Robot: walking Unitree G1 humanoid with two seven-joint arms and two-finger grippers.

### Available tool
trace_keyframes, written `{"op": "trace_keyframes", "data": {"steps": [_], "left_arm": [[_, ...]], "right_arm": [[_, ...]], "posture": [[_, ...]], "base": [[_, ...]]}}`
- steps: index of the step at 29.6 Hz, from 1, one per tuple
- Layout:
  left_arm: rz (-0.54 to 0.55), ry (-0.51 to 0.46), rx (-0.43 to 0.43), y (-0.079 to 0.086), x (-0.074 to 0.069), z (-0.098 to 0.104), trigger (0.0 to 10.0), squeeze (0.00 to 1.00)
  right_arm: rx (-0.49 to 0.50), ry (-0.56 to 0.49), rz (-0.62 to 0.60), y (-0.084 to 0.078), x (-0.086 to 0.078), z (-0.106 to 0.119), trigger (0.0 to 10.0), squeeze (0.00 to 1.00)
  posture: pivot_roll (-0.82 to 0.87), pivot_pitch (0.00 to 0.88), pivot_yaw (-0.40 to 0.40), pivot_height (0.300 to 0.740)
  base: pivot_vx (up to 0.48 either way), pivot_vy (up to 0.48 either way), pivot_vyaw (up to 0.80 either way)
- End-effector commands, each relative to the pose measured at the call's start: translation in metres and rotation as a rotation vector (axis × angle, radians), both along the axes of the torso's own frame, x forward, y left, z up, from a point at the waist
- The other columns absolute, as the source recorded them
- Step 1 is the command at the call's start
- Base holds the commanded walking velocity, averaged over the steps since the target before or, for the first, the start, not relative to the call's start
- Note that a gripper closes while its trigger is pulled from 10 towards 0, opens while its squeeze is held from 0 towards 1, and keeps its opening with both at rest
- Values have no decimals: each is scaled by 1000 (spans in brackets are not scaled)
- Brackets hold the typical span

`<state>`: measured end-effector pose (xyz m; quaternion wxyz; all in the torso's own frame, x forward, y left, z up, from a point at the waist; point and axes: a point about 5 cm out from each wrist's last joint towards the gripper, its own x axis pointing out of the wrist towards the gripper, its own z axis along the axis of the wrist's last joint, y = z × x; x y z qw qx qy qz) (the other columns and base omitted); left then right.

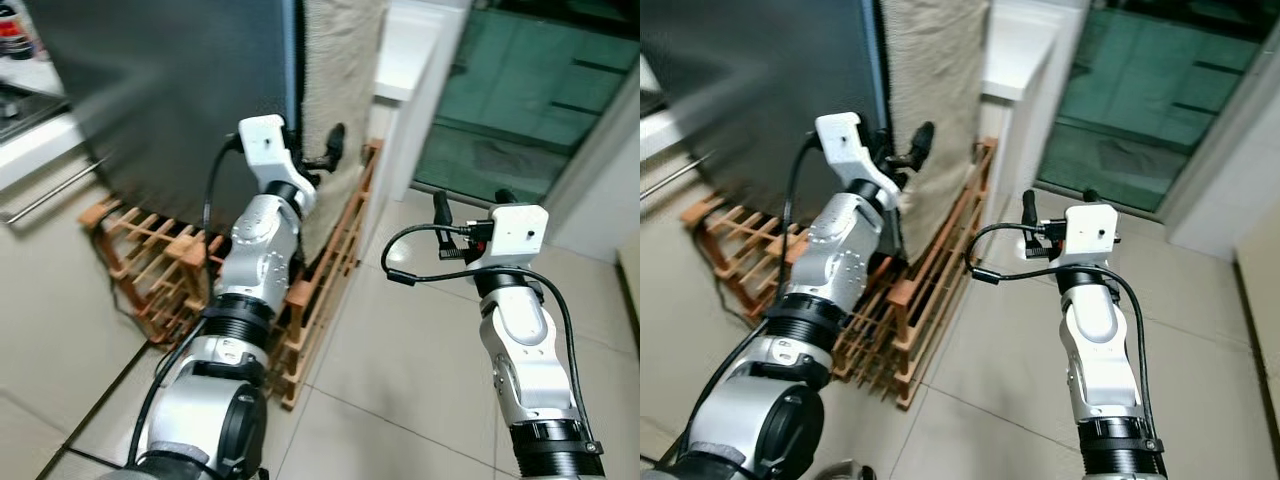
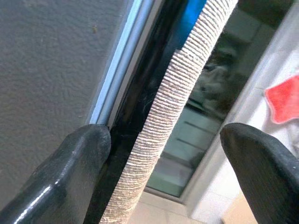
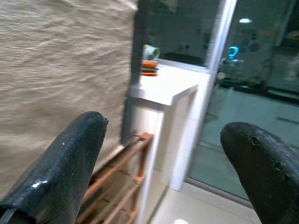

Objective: Restocking fridge

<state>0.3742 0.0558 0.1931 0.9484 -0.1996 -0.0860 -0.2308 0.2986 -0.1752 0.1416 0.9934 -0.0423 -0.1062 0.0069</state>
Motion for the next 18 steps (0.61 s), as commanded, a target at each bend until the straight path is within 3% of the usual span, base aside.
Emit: {"op": "trace_keyframes", "data": {"steps": [1,6,10,14,18], "left_arm": [[-248,-52,-5,-58,-12,18,10000,0],[-493,-85,-106,-81,-32,22,10000,0],[-594,-119,-157,-86,-41,27,10000,0],[-634,-137,-178,-84,-44,30,10000,0],[-598,-143,-156,-77,-42,29,10000,0]], "right_arm": [[11,11,-29,-6,-2,-2,10000,0],[16,17,-25,-4,-4,-4,10000,0],[17,24,-20,-3,-4,-5,10000,0],[18,30,-15,-2,-3,-6,10000,0],[17,33,-10,0,-3,-7,10000,0]], "posture": [[-172,0,5,740],[-182,0,14,740],[-176,0,13,740],[-171,0,9,740],[-171,0,9,740]], "base": [[0,0,0],[0,0,0],[0,0,0],[0,0,0],[0,0,0]]}}
